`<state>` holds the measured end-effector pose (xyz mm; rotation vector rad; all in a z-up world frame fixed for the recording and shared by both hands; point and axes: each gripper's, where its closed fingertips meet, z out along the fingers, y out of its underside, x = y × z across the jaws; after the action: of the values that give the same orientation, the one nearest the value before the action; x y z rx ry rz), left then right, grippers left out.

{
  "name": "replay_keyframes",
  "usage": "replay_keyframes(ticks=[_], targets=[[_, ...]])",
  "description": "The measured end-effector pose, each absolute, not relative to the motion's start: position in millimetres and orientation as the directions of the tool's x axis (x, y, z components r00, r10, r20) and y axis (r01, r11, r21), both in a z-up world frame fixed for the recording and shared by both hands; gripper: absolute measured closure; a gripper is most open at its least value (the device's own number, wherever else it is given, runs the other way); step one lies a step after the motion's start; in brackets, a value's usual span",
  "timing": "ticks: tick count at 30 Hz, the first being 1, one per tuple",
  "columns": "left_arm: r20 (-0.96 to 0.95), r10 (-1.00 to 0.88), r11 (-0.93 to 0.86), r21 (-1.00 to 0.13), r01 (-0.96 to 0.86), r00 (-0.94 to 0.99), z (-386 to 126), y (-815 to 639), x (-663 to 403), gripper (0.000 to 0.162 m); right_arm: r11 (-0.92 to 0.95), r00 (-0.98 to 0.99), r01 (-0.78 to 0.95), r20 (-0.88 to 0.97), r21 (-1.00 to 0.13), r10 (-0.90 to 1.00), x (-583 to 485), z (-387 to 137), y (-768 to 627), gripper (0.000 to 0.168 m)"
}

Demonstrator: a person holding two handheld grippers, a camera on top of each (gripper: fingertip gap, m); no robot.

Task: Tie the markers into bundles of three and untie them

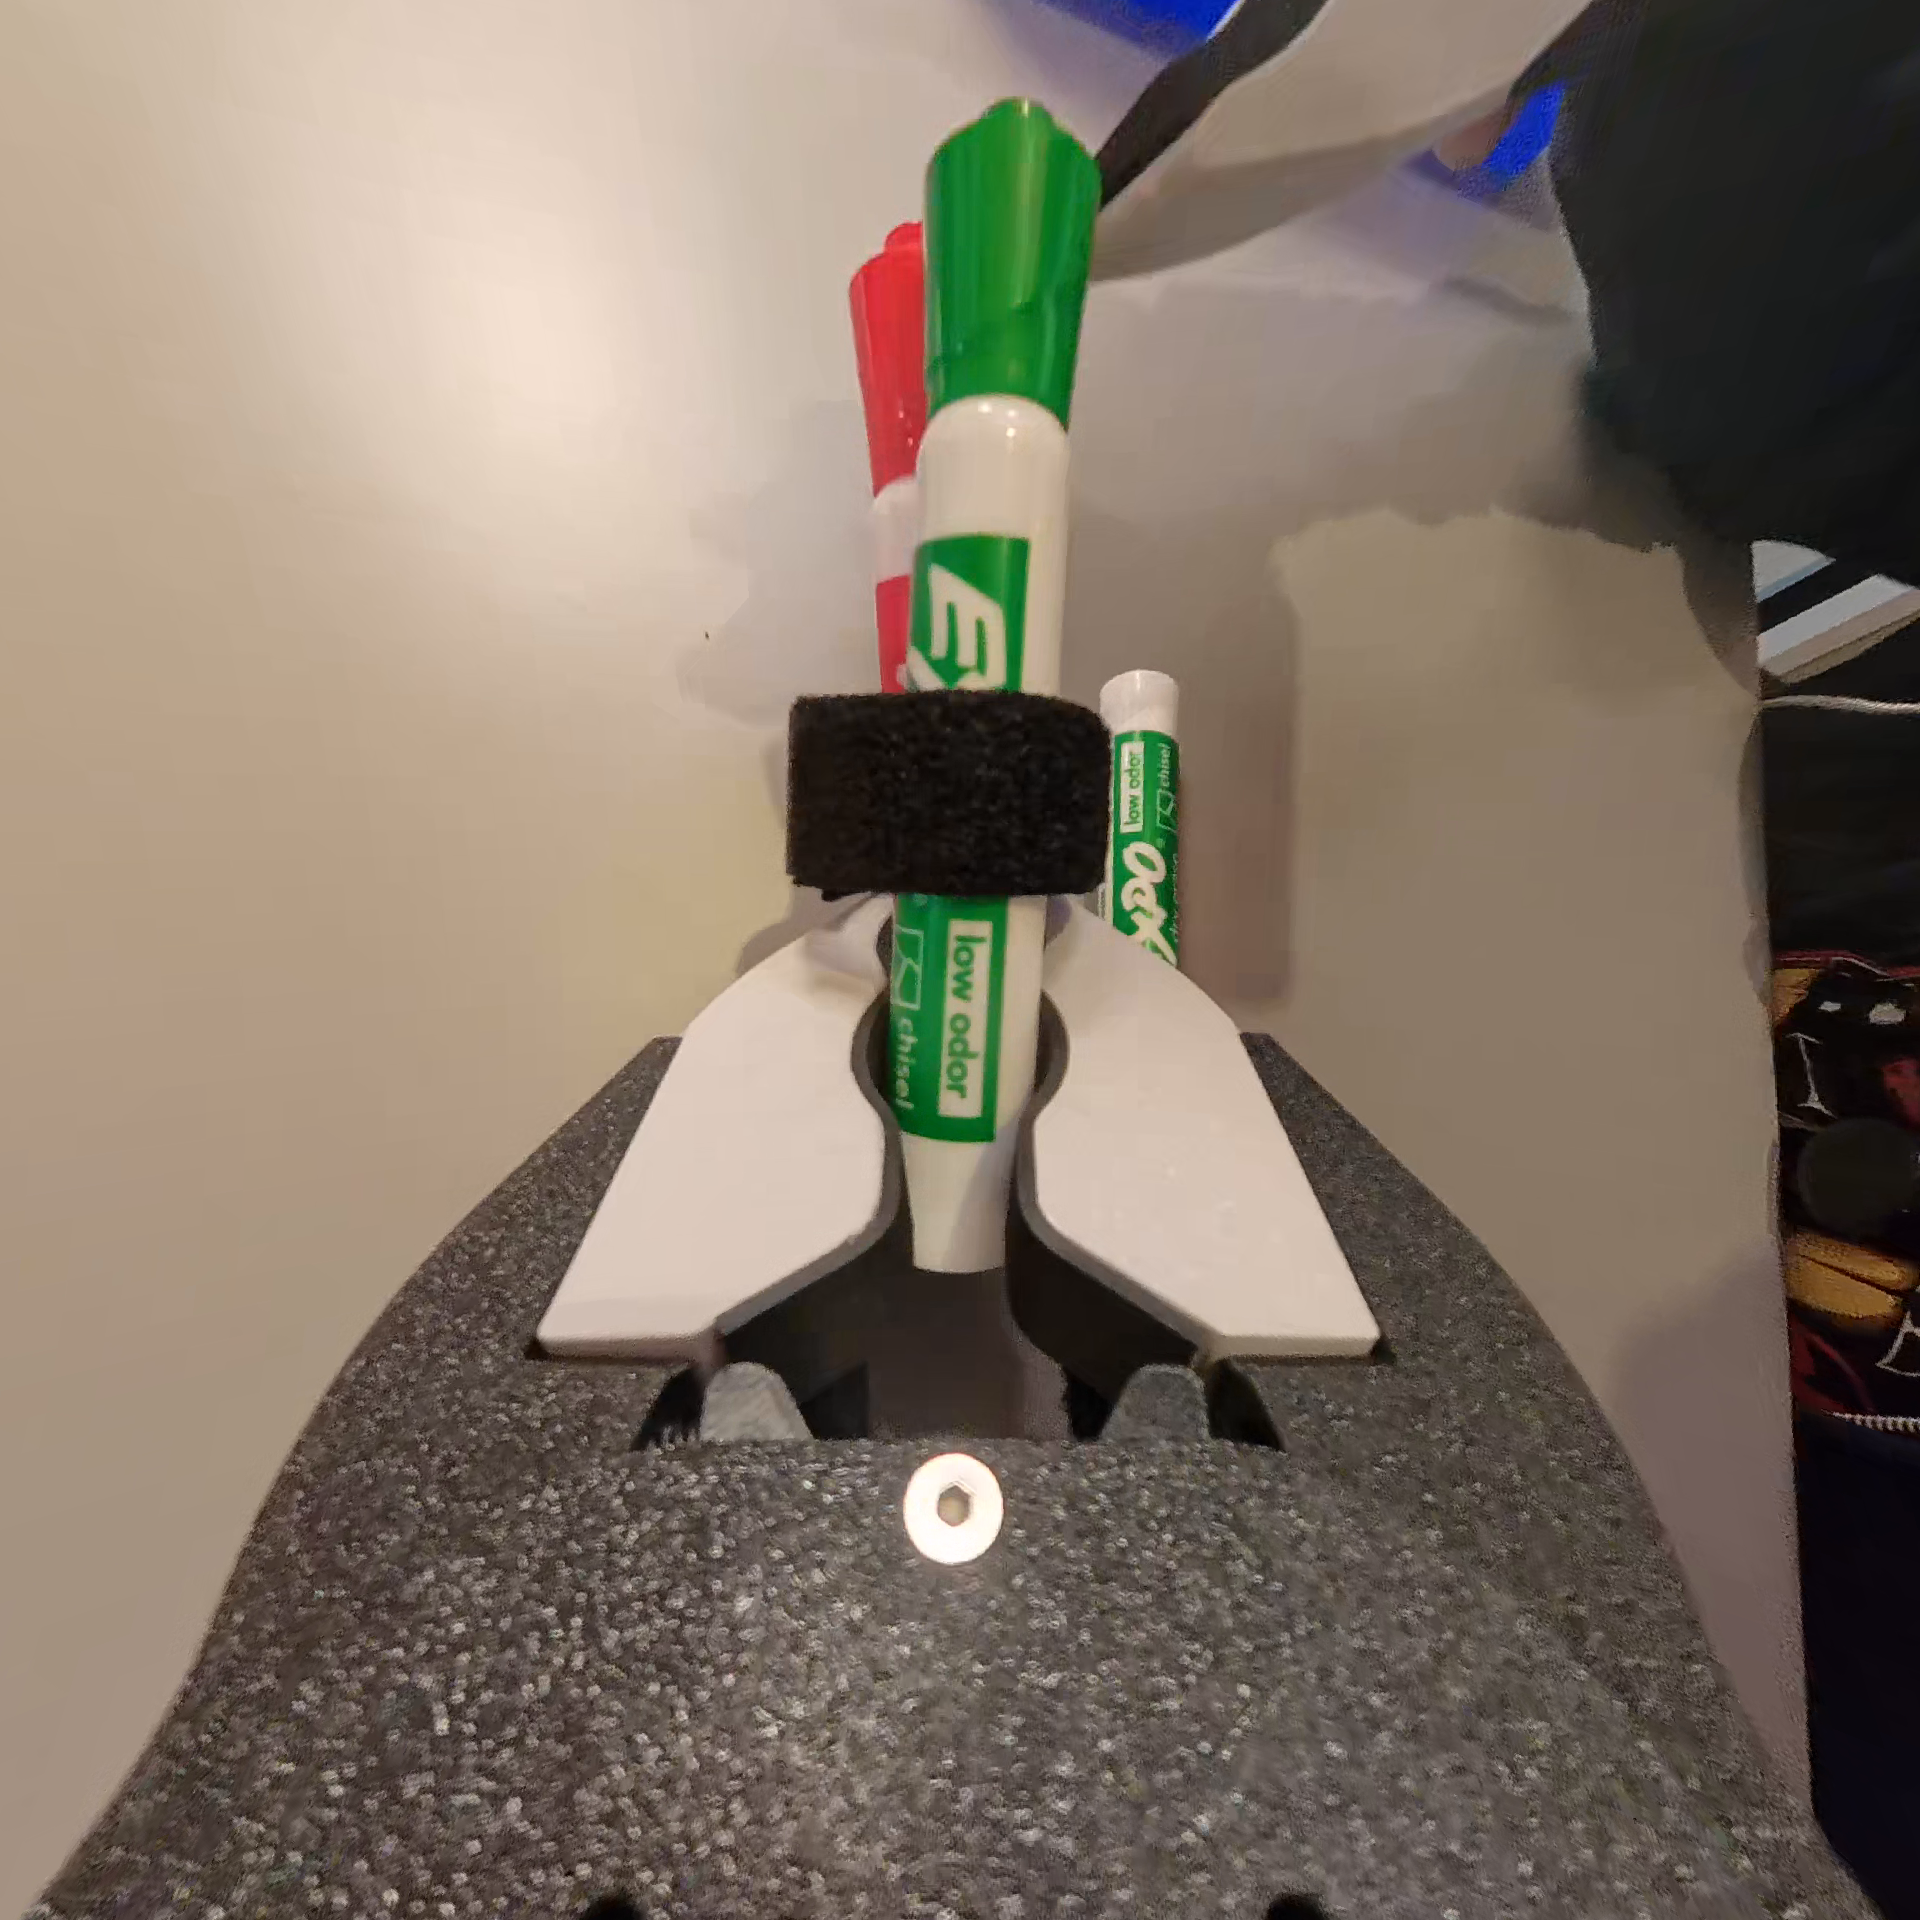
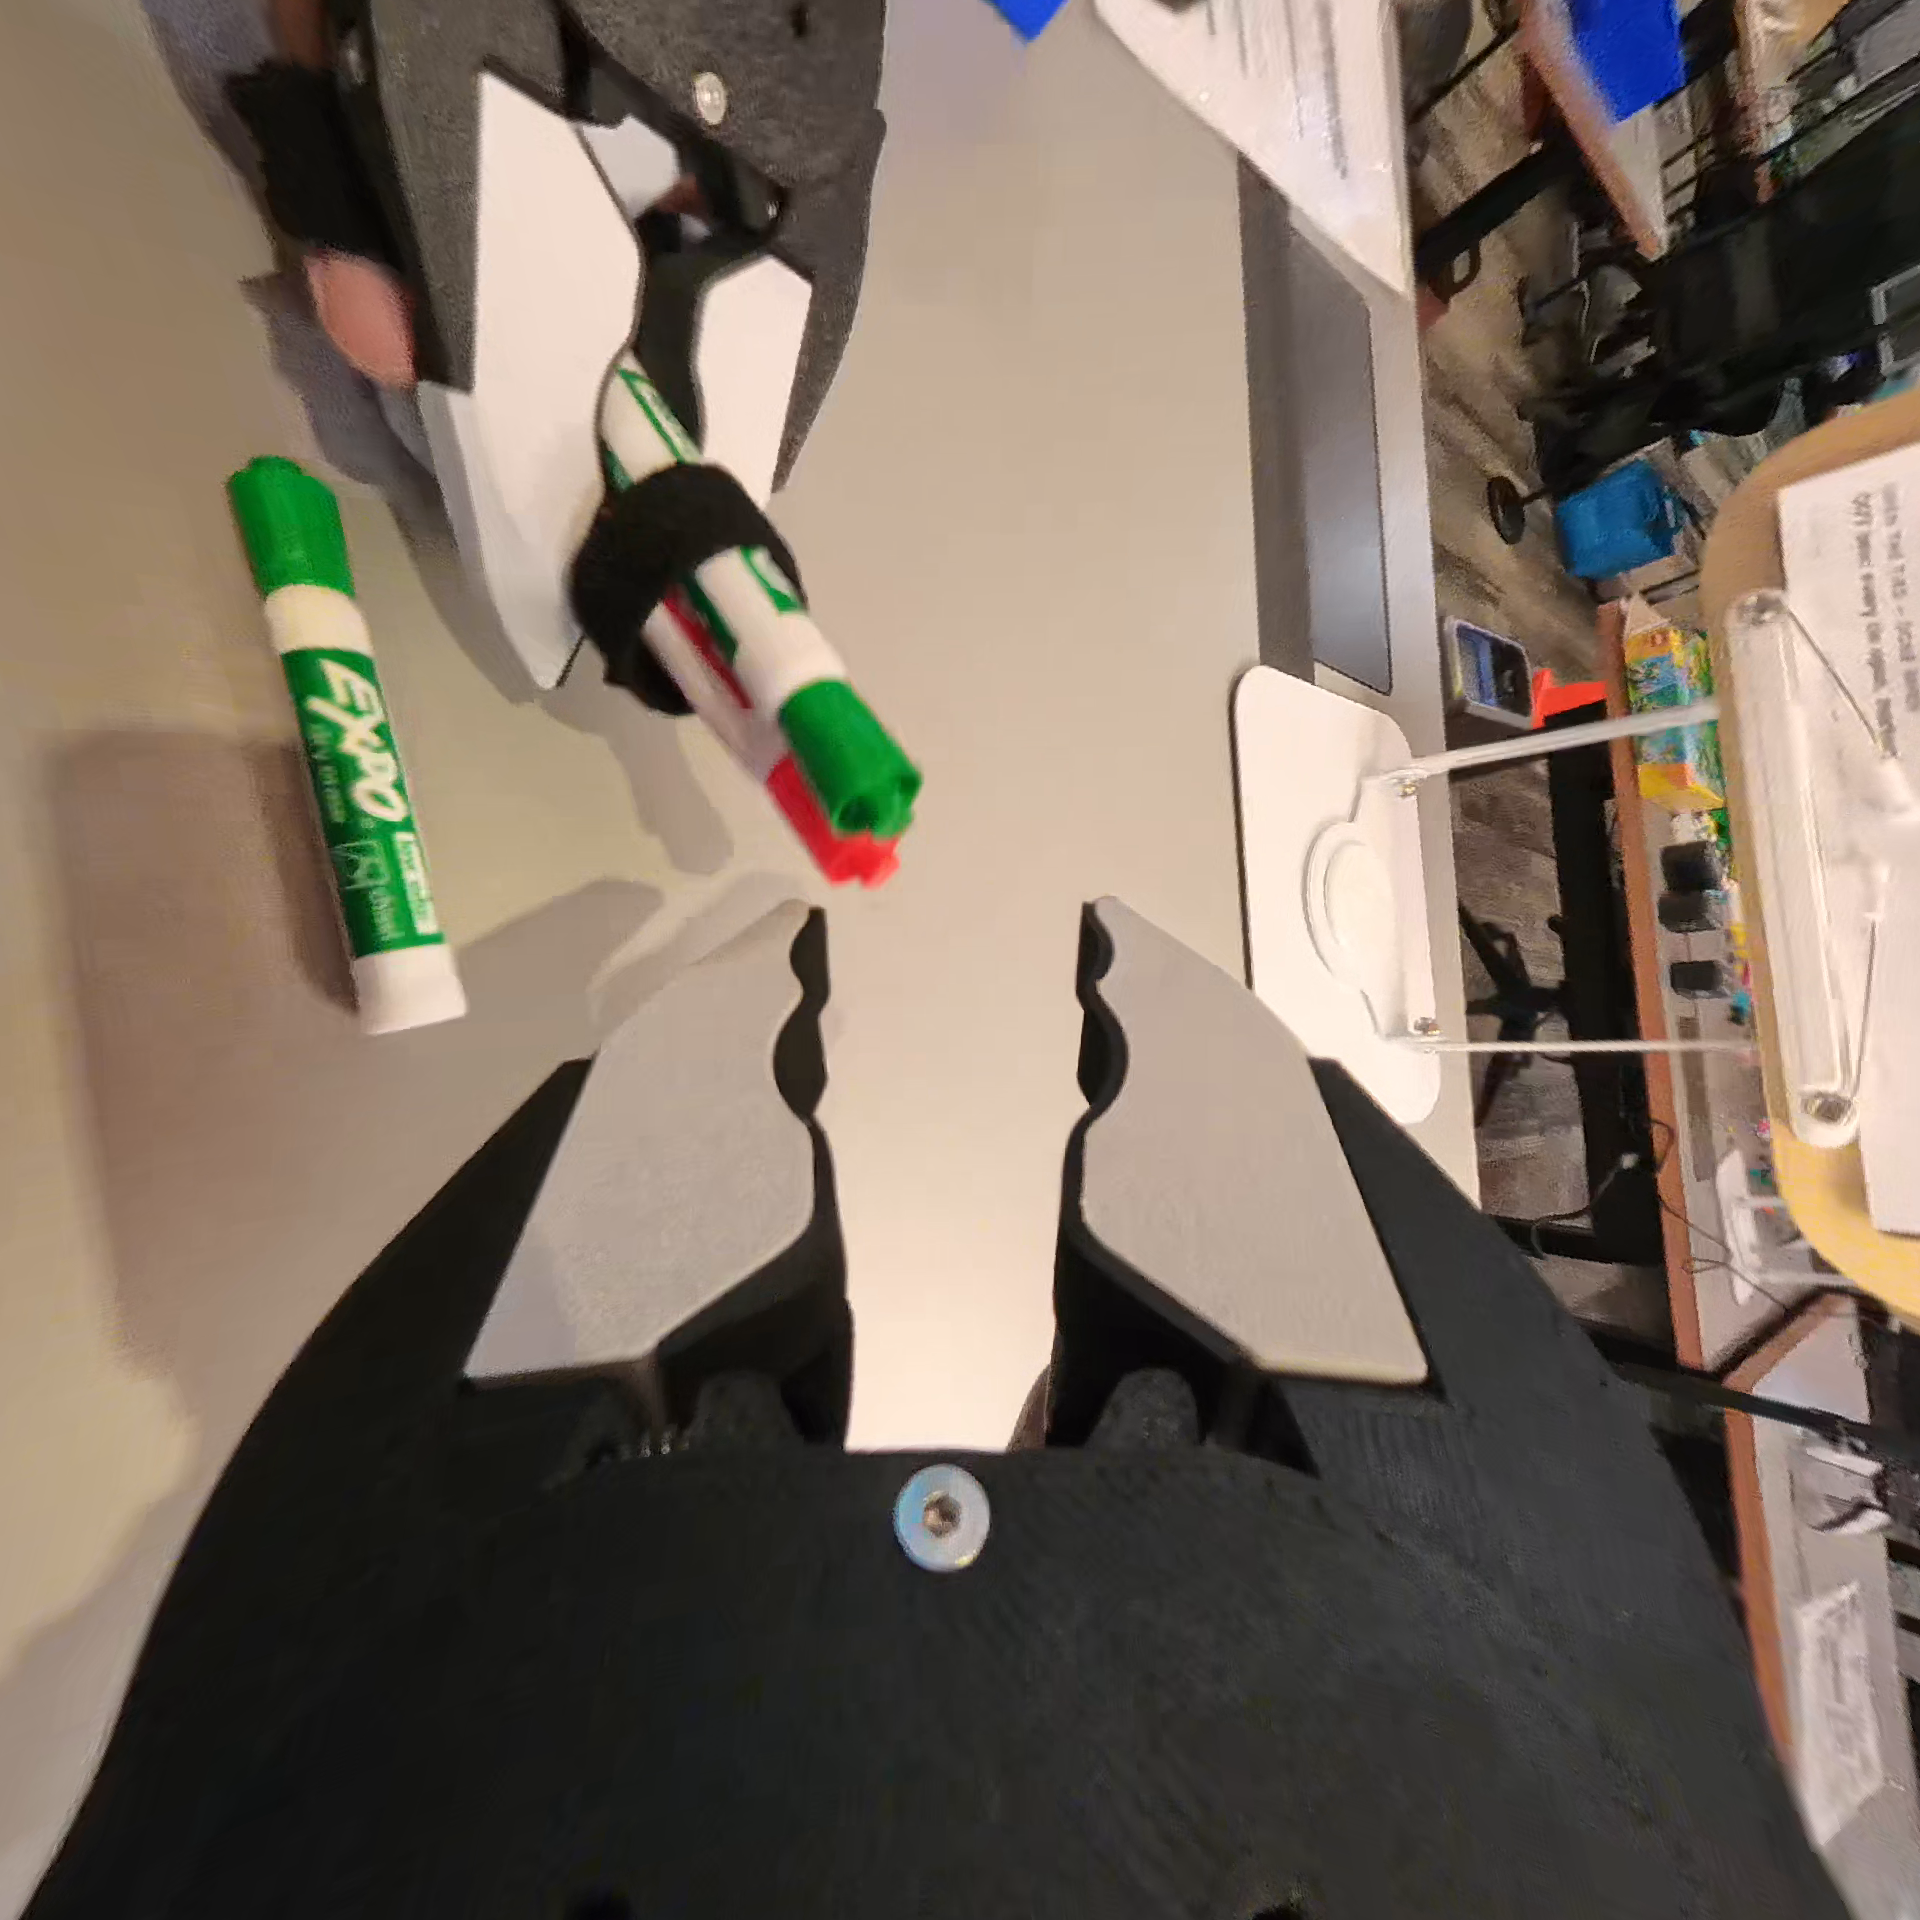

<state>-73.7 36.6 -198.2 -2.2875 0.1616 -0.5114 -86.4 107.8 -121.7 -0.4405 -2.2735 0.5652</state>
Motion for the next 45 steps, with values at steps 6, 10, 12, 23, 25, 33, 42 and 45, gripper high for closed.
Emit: replay_keyframes(ticks=[6,10,12,23,25,33,42,45], targets=[[0.339,-0.338,-0.572,-0.815,0.095,0.878,-180.2,33.1,-86.2,0.146,0.687,-0.807,0.179,0.294,-0.704,0.512,-41.8,-148.1,94.2,0.123],[0.306,-0.358,-0.517,-0.851,0.085,0.882,-172.1,31.5,-92.6,0.146,0.723,-0.871,0.214,0.206,-0.657,0.445,-32.3,-186.8,78.1,0.123],[0.184,-0.348,-0.486,-0.874,-0.009,0.919,-172.6,32.0,-99.8,0.146,0.720,-0.889,0.202,0.185,-0.664,0.420,-32.5,-187.9,62.6,0.124],[-0.266,-0.356,-0.291,-0.879,-0.377,0.896,-159.4,30.8,-104.0,0.146,0.752,-0.880,0.232,0.195,-0.617,0.432,-35.7,-206.4,65.8,0.125],[-0.272,-0.372,-0.278,-0.880,-0.386,0.888,-160.1,30.0,-101.4,0.146,0.754,-0.881,0.242,0.188,-0.611,0.435,-33.6,-205.3,69.7,0.125],[-0.234,-0.352,-0.379,-0.850,-0.366,0.906,-177.1,34.4,-103.8,0.146,0.771,-0.888,0.262,0.168,-0.580,0.428,-29.7,-212.9,76.3,0.132],[-0.213,-0.353,-0.411,-0.839,-0.356,0.911,-181.3,34.6,-102.0,0.146,0.755,-0.877,0.250,0.189,-0.606,0.442,-34.5,-206.9,75.9,0.132],[-0.214,-0.359,-0.421,-0.831,-0.362,0.909,-183.1,34.5,-100.6,0.146,0.754,-0.872,0.236,0.208,-0.614,0.443,-36.5,-204.4,74.5,0.132]])
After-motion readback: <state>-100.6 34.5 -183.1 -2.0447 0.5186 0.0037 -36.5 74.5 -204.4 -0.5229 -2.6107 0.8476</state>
